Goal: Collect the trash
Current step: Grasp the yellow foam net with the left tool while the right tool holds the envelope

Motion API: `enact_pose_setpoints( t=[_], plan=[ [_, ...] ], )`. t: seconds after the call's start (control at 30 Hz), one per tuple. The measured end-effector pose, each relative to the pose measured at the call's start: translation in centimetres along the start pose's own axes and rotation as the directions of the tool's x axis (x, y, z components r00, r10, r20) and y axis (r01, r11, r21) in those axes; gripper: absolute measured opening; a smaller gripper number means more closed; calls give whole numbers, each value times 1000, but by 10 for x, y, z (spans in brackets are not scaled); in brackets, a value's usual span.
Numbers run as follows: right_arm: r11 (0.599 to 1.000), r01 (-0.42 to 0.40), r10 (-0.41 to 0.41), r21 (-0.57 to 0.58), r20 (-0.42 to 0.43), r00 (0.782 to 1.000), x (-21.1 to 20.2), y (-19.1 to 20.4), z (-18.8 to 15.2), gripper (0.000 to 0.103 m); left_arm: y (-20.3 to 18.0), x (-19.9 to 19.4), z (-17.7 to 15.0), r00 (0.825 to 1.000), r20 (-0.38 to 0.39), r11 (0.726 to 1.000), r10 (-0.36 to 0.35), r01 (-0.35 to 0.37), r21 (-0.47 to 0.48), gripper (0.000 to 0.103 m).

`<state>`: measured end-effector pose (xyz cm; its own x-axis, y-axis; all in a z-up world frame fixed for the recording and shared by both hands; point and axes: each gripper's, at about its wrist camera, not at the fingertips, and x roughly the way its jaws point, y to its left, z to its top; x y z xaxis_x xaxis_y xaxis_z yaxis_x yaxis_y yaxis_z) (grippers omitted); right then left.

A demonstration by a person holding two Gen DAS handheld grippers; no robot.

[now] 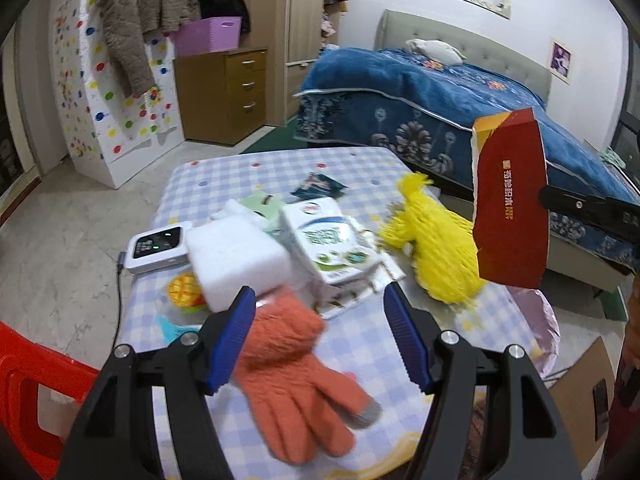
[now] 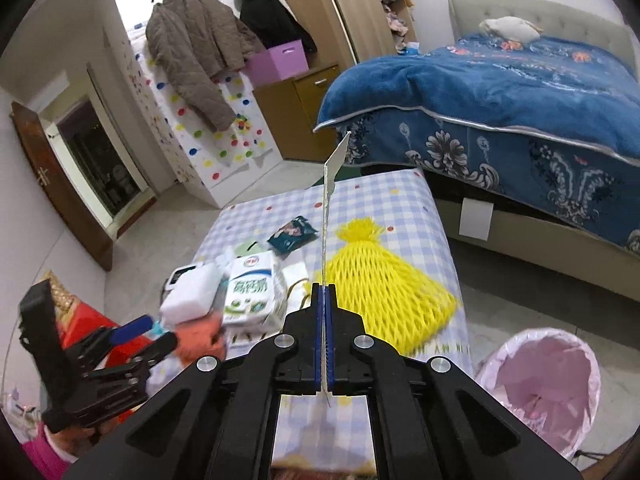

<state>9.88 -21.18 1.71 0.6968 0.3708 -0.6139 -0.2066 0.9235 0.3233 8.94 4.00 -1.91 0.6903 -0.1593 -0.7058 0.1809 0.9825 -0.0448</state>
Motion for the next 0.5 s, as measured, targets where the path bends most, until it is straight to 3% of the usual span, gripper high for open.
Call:
enact_pose_setpoints(
  t=[0.1, 0.2, 0.33, 0.5],
  plan=[
    [1000, 14, -14, -14, 43, 999, -19, 1, -10, 0, -17, 0, -3, 1000, -11, 999, -24, 25, 29, 65],
    [983, 170, -162, -71, 110, 981, -33, 1, -17, 0, -37, 4, -3, 999, -20, 997, -50, 52, 60, 65],
    [971, 236, -230, -44, 104, 968, -37, -21, -25, 0, -63, 21, 4, 995, -44, 991, -91, 95, 93, 65],
    [965, 261, -260, 5, 95, 961, -45, -48, -36, 0, -91, 64, 16, 986, -121, 988, -118, 128, 85, 65]
  ],
)
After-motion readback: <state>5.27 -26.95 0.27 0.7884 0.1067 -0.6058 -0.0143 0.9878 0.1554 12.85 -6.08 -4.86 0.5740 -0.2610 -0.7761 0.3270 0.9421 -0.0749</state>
